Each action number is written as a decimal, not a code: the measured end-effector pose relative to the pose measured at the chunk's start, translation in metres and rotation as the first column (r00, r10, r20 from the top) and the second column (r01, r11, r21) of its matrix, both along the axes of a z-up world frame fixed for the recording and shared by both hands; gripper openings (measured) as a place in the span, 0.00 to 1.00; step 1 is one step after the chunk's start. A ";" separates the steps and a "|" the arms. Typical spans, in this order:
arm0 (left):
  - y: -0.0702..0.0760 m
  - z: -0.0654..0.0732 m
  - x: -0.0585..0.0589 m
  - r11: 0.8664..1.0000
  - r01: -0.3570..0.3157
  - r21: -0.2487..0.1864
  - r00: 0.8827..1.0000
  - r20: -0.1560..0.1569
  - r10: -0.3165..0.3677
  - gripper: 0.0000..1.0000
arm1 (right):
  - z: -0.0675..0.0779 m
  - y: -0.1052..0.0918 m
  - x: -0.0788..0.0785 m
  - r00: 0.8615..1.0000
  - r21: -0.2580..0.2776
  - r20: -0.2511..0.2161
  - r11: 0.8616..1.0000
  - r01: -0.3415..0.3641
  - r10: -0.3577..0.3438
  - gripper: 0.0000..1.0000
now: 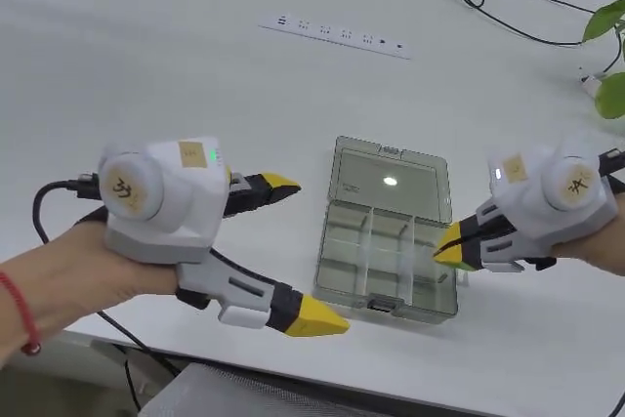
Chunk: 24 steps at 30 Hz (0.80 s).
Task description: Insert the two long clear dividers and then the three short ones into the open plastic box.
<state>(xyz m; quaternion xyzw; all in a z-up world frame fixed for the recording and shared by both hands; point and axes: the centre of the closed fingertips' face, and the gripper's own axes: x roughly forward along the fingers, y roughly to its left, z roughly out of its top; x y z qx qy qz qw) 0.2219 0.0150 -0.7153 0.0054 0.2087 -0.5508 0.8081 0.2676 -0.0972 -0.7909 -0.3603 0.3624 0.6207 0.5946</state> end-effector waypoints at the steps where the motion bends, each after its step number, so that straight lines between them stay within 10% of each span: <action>1: 0.000 0.000 0.000 1.000 0.000 0.000 1.000 0.000 0.000 0.99 | -0.001 0.000 0.000 1.000 0.001 0.004 1.000 -0.005 0.005 0.02; 24: 0.001 -0.004 -0.001 1.000 -0.002 0.002 1.000 -0.010 0.002 1.00 | -0.028 -0.001 0.001 0.999 -0.041 0.032 0.999 -0.033 0.034 0.03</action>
